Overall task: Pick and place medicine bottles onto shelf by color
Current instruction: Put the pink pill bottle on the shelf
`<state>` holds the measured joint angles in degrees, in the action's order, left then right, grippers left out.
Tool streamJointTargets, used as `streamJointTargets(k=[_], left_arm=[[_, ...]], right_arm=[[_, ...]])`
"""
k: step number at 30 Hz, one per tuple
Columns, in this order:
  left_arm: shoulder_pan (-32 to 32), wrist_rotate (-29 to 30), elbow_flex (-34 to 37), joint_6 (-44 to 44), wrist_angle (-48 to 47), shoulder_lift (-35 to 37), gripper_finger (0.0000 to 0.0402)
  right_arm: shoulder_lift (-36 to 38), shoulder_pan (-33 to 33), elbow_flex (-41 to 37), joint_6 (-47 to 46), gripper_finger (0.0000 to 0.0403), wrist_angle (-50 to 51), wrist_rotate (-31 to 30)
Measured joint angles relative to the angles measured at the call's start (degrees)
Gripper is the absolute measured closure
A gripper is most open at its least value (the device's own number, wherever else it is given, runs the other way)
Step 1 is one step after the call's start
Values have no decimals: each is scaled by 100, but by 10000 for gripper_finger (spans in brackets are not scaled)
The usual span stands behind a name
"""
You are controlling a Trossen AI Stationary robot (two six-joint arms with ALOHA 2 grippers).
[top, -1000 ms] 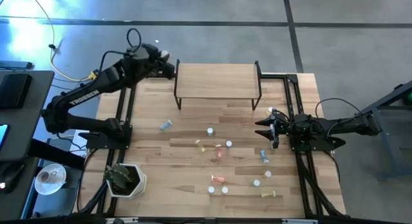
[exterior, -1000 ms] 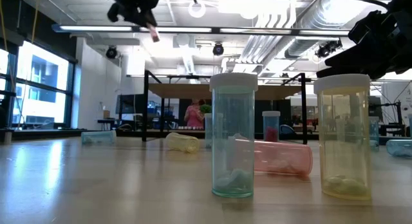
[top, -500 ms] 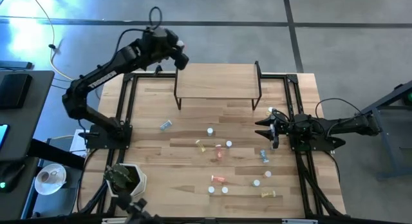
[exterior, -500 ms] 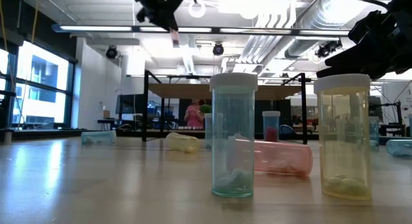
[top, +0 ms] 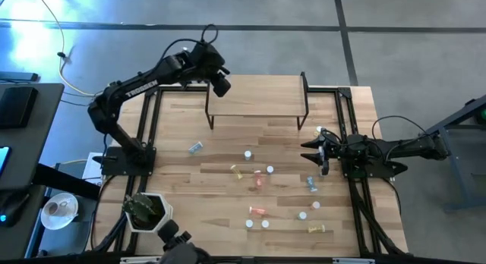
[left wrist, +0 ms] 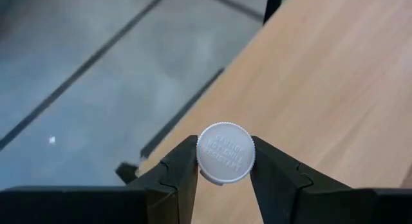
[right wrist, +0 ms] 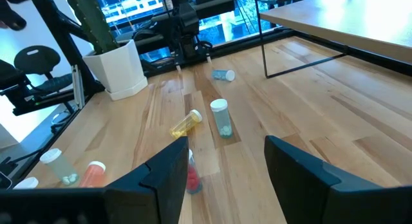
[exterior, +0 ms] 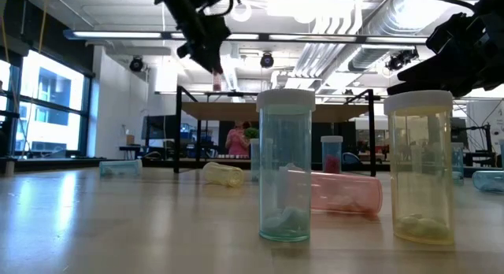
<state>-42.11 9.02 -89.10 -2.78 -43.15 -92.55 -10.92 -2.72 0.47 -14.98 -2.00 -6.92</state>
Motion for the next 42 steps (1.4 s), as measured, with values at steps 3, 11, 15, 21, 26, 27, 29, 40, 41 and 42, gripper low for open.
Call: streamJointTargets(k=[3,11,15,21,26,27,29,40,41,42], left_arm=[[0,-23,0,-44,-39,-94,286],[-33,-230,-2,172,-94,-255,286],[-91,-300,-2,355,-132,-311,286],[-147,-304,-2,532,-215,-456,286],[-179,-301,-2,563,-213,-551,286],[-181,-256,-2,564,-206,-550,286],[-181,-155,-2,582,-209,-549,286],[-256,-131,17,751,-200,-551,286],[-256,-131,17,771,-201,-550,286],[-256,-133,17,771,-206,-550,286]], right_arm=[[0,-1,0,0,208,-1,0],[0,-1,0,0,208,-1,0],[0,0,0,0,208,-2,0],[0,-2,0,0,208,-2,0],[0,-1,0,0,208,-2,0],[0,-2,0,0,208,-1,0],[0,0,0,0,208,-1,0],[0,0,0,0,208,-2,0],[0,0,0,0,208,-2,0],[0,0,0,0,208,-2,0]])
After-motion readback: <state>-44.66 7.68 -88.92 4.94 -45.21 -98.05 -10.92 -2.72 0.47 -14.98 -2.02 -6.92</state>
